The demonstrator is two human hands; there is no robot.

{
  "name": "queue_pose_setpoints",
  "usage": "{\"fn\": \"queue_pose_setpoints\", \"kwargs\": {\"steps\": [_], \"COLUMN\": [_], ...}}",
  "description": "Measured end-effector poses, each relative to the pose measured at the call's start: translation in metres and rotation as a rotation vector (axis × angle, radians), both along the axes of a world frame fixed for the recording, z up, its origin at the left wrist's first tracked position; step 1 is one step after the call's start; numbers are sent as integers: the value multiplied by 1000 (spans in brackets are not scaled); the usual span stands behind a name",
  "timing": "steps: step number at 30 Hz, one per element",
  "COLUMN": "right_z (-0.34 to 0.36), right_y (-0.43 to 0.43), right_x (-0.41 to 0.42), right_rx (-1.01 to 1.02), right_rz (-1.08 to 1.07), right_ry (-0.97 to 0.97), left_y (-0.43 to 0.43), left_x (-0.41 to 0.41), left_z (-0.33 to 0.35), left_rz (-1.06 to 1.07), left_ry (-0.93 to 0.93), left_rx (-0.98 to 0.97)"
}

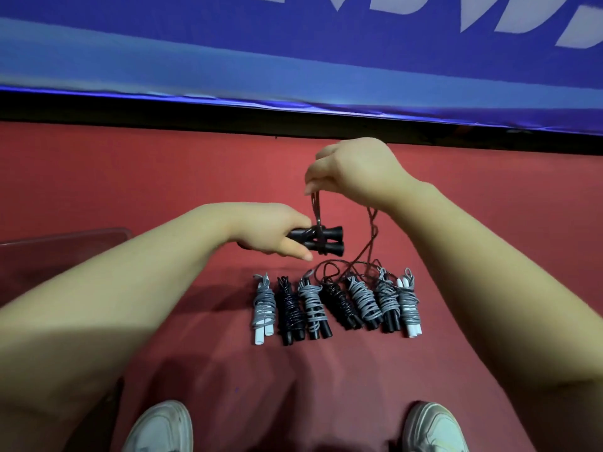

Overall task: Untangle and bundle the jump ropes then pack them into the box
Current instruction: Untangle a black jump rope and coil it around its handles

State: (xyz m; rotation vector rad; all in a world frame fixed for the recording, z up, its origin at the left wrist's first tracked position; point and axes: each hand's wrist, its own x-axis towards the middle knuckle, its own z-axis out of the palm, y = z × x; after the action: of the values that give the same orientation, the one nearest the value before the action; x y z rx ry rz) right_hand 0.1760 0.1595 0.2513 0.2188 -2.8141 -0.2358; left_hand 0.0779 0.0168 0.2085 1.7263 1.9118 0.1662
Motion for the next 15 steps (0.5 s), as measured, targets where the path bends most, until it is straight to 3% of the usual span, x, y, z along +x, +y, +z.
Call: {"fn": "queue_pose_setpoints", "kwargs": {"steps": [6, 9, 11, 15], "right_z": [-41, -60, -65, -66], "right_y": [22, 11, 6, -5], "right_x": [13, 20, 21, 15], "right_rx": [-580, -906, -924, -595], "right_rz": [-262, -366, -413, -471], "right_ry": [71, 202, 166, -118], "left_y": [-9, -6, -4, 0], "left_x": [6, 0, -8, -27], "left_z": [26, 36, 34, 11], "left_rz": [164, 310, 439, 711], "left_ry": [-398, -592, -659, -651], "left_rx": [152, 308, 368, 423]}}
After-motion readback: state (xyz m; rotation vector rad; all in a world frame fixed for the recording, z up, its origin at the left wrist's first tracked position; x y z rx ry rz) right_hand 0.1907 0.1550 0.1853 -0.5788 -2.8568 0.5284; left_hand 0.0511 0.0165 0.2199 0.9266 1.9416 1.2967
